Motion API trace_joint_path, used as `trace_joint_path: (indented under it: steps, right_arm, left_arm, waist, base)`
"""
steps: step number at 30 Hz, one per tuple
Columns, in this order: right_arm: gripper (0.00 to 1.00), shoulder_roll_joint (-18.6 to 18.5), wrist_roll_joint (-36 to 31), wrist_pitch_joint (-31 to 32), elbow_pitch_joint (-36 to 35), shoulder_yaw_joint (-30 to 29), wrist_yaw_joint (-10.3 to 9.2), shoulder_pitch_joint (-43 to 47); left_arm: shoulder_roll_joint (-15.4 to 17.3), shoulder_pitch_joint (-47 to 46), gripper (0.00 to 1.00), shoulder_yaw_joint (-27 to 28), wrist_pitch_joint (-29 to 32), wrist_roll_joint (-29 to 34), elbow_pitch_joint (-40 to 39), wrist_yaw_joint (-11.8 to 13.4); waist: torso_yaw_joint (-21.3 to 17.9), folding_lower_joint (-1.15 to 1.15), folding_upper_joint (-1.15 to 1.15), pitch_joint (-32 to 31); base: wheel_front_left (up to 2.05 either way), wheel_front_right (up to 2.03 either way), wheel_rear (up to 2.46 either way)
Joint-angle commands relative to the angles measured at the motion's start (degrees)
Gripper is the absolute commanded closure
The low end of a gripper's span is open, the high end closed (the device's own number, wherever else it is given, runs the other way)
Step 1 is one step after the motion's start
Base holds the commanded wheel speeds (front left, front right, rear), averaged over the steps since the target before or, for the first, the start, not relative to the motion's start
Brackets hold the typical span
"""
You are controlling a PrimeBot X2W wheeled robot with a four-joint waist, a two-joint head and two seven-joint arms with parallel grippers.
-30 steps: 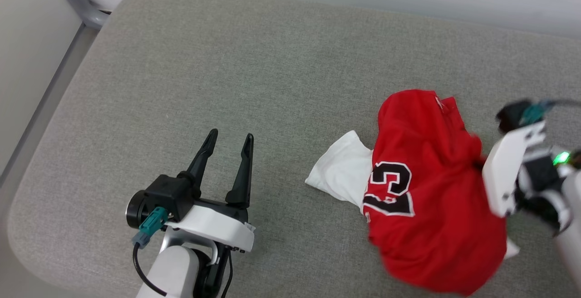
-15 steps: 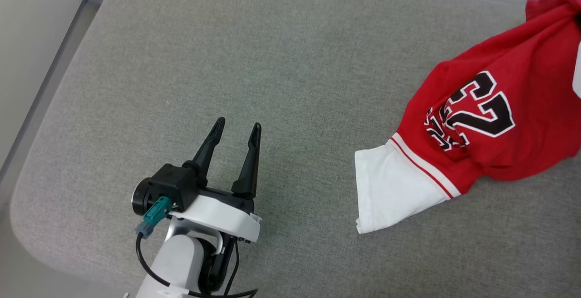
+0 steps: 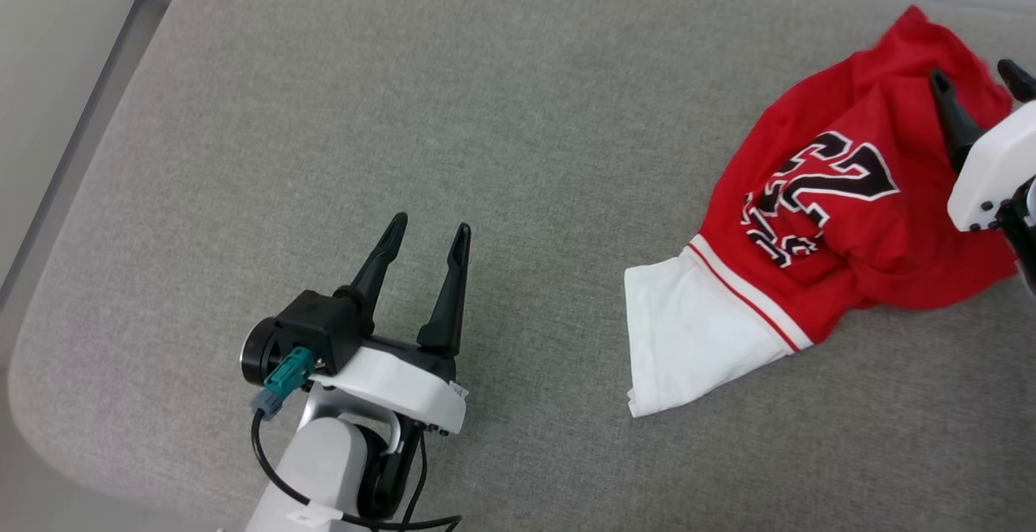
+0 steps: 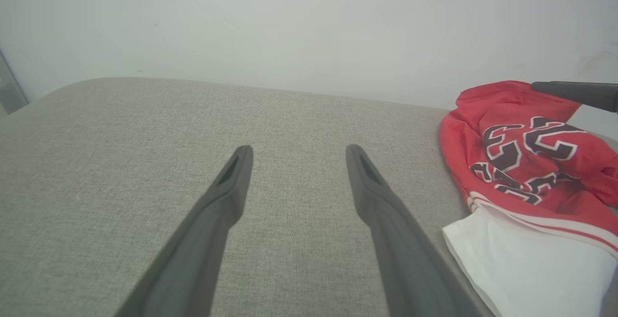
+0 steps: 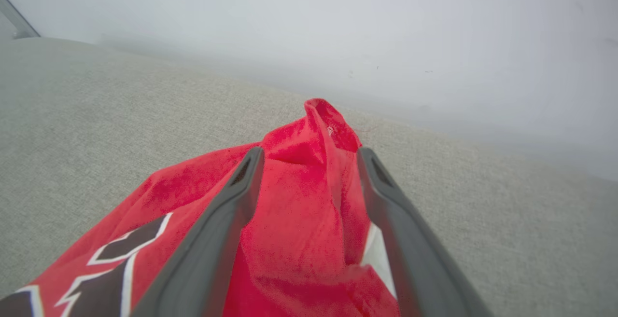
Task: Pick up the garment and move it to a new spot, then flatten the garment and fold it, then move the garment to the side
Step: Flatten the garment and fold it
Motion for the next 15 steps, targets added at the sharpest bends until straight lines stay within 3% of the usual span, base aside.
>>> trace_joint_path:
  steps: [1, 7, 15]
  right_arm:
    - [0.0, 0.5, 0.0, -1.8, 0.0, -0.1, -0.05, 1.0]
    - [0.0, 2.1, -1.8, -15.5, -2.1, -1.6, -0.06, 6.1]
    - [0.0, 6.0, -3.2, -22.1, -8.7, -4.7, -0.06, 18.7]
  left_arm:
    - [-0.1, 0.6, 0.0, 0.2, -0.1, 0.4, 0.3, -0.1]
    - [0.0, 2.6, 0.0, 1.3, -0.1, 1.8, 1.5, 0.0]
    - [0.9, 6.1, 0.0, 2.5, -0.1, 2.8, 2.4, 0.6]
  waist:
    - [-0.9, -0.01, 0.0, -1.2]
    - [-3.1, -0.01, 0.0, -6.2]
    - [-6.2, -0.01, 0.0, -12.8]
  base:
    - [0.0, 0.0, 0.0]
    - [0.0, 0.0, 0.0]
    - [0.0, 0.0, 0.0]
